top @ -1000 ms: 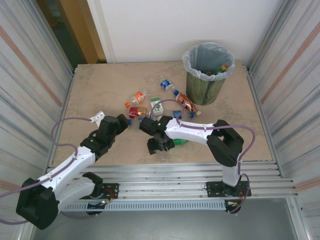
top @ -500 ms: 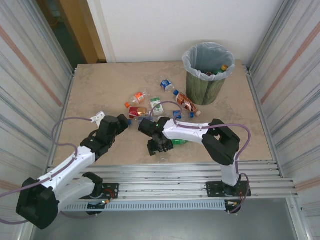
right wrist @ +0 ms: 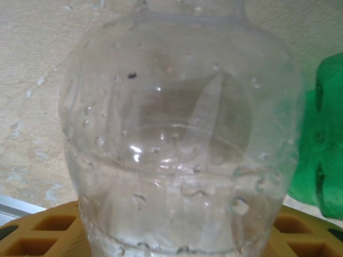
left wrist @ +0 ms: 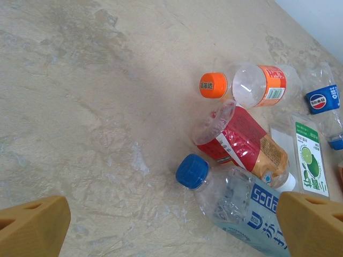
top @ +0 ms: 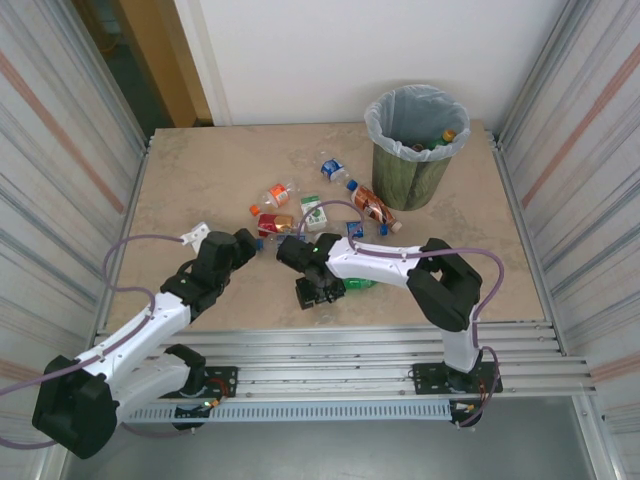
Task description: Put the plastic bottles in the bin
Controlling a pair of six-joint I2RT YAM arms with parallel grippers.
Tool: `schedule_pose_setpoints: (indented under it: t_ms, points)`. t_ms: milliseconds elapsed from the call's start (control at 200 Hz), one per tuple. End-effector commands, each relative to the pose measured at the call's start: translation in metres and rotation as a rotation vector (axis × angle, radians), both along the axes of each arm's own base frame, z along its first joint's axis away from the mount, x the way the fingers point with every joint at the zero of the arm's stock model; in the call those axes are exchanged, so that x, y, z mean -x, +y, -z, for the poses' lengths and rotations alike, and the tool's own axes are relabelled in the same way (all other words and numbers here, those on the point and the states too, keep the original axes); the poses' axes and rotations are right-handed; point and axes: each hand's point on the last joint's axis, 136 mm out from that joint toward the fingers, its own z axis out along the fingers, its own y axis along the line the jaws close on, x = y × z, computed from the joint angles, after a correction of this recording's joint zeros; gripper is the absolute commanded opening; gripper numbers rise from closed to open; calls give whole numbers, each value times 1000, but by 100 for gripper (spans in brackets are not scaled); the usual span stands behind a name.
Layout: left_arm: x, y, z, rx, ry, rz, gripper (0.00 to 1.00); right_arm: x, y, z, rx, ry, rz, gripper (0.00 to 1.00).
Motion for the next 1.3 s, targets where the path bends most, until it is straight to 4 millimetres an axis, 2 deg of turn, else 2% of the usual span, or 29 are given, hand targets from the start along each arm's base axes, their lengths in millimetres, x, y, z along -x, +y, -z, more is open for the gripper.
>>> schedule_pose_setpoints:
  t_ms: [0, 260, 401, 531, 776, 872, 1017, 1072, 1102, 1202, 1292]
  points:
    - [-1, 4, -2, -4, -5, -20, 99, -3, -1, -34, -50, -75, -23, 39]
    - [-2, 3, -5, 5, -17, -17, 99, -15, -5, -82, -125, -184, -37, 37]
    - [-2, 4, -5, 1, -16, -18, 99, -33, -21, -114, -169, -253, -13, 36]
    - [-3, 4, -7, 2, -26, -20, 99, -58, -44, -155, -210, -351, 17, 36]
    - [-7, 1, -12, 11, -53, -8, 99, -113, -93, -258, -307, -614, 62, 36]
    - [-8, 0, -14, 14, -61, 0, 99, -134, -109, -291, -339, -692, 75, 37]
    - [-9, -3, -19, 20, -76, 16, 99, -166, -130, -327, -332, -780, 97, 36]
    - [-9, -4, -21, 20, -82, 24, 99, -178, -138, -333, -334, -791, 105, 37]
    - [-10, -4, -22, 20, -87, 26, 98, -185, -141, -349, -357, -821, 112, 36]
    - [-10, -5, -26, 17, -97, 38, 99, -204, -152, -362, -397, -835, 134, 36]
    - [-10, -5, -29, 14, -105, 45, 99, -223, -161, -366, -416, -836, 152, 36]
